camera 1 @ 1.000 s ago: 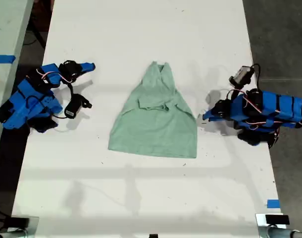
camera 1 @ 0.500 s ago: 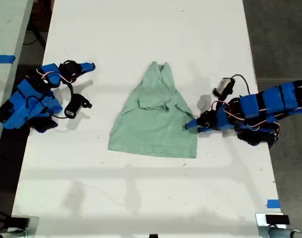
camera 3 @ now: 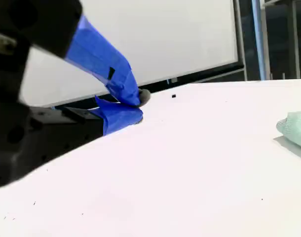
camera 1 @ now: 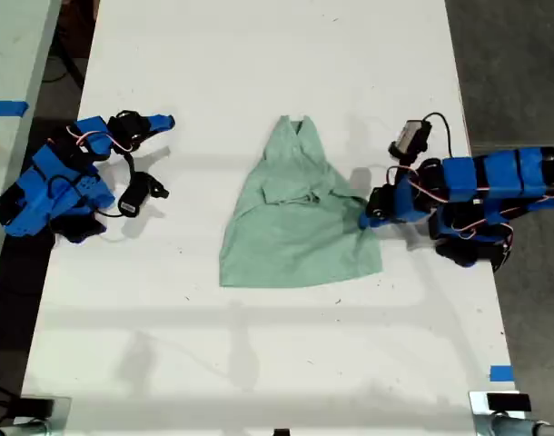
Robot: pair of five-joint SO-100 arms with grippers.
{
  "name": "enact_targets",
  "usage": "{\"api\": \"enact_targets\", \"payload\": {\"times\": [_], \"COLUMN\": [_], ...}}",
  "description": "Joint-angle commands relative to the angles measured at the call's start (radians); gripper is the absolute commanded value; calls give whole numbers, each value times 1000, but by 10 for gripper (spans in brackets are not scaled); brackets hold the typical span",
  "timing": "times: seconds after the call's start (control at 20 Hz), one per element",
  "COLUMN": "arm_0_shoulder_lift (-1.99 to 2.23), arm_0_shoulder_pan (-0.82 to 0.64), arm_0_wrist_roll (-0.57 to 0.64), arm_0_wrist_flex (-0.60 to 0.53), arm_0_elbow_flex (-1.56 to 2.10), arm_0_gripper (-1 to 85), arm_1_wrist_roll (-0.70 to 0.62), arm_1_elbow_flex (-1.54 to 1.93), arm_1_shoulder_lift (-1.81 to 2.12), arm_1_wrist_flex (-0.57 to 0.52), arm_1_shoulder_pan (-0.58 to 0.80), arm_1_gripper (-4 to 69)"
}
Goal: Fold t shirt
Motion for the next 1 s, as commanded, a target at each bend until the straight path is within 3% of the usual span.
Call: {"api": "enact_targets", "payload": {"times": [0.0, 0.15, 0.4, 0.45, 0.5, 0.55, 0.6, 0.7, 0.85, 0.95], "arm_0_shoulder_lift": [11, 11, 11, 11, 11, 11, 11, 11, 11, 11], "arm_0_shoulder_pan": [-9, -9, -9, -9, -9, -9, -9, -8, -9, -9], "arm_0_wrist_roll": [-9, -9, -9, -9, -9, -9, -9, -9, -9, -9], "arm_0_wrist_flex": [3, 3, 3, 3, 3, 3, 3, 3, 3, 3], "arm_0_elbow_flex": [43, 43, 43, 43, 43, 43, 43, 43, 43, 43], "arm_0_gripper": [-3, -3, -3, -3, -3, -3, -3, -3, -3, -3], "arm_1_wrist_roll": [-117, -204, -336, -368, -396, -414, -419, -402, -385, -364], "arm_1_elbow_flex": [-265, -606, -1382, -1519, -1611, -1680, -1689, -1678, -1591, -1394], "arm_1_shoulder_lift": [38, -219, -1009, -1147, -1250, -1319, -1327, -1259, -1049, -830], "arm_1_wrist_flex": [155, 227, 339, 337, 322, 322, 324, 403, 495, 495], "arm_1_shoulder_pan": [46, 34, -49, -63, -75, -83, -84, -69, -43, -11], "arm_1_gripper": [6, 6, 25, 84, 205, 272, 321, 343, 340, 332]}}
